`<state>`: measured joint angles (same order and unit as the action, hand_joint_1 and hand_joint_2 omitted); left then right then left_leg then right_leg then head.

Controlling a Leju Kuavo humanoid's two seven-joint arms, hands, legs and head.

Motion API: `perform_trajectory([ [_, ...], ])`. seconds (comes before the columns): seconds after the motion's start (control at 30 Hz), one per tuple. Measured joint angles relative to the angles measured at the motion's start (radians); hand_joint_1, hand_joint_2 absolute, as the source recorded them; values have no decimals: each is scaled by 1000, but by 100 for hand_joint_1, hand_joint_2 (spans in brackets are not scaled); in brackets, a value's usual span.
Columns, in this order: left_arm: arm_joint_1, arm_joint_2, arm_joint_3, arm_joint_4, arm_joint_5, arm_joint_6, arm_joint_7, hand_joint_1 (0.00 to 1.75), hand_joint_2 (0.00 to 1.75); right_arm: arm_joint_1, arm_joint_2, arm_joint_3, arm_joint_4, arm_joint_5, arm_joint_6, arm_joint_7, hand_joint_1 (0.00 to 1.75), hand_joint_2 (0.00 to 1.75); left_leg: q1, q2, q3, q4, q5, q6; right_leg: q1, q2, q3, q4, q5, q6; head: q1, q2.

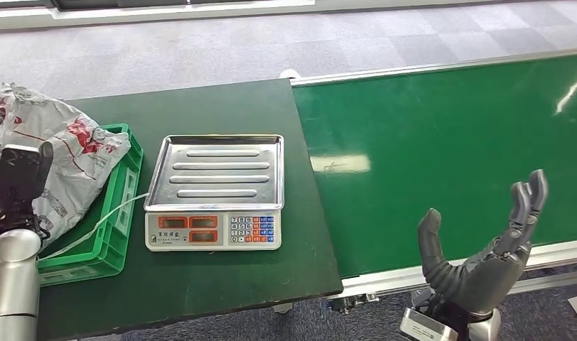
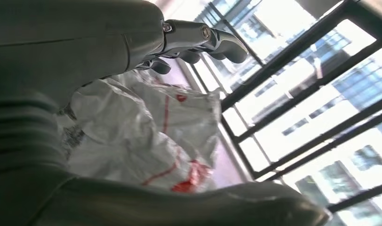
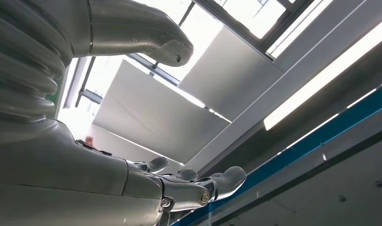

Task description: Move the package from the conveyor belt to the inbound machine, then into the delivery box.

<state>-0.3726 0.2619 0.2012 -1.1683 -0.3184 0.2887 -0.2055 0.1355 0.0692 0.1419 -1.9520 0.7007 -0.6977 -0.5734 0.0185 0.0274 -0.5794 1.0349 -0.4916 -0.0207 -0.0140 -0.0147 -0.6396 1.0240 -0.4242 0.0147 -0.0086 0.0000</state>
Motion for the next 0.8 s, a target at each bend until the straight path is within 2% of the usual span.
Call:
perform_trajectory([
  [0.1,89,-52,-6,-164,159,36,-105,0,0,6,8,0,1,-7,0,-18,0,175,0,1,1,0,-1,0,0,1,0,0,0,0,0,0],
  [0.23,245,-150,-70,-437,229,203,-255,0,0,20,30,-3,1,-34,0,-55,0,175,-2,1,1,0,-3,1,-1,1,1,-1,-2,2,0,0],
  [0.33,340,-203,-141,-583,305,304,-380,0,0,22,42,-5,1,-48,0,-65,0,175,-2,0,1,0,-5,2,-2,0,2,-1,-4,3,0,0],
  [0.43,414,-255,-195,-693,427,307,-477,0,0,23,55,-14,-4,-67,0,-77,0,175,-2,0,2,0,-6,2,-2,0,2,-1,-5,4,0,0],
  [0.6,471,-307,-242,-804,434,226,-497,0,0,47,77,-54,-43,-167,0,-116,0,175,-2,-2,2,0,-6,2,-1,-1,4,-1,-6,4,0,0],
  [0.8,475,-326,-252,-835,440,210,-497,0,0,72,92,-84,-82,-222,0,-124,0,175,-1,-2,3,0,-6,2,-1,-1,5,-1,-6,4,0,0],
])
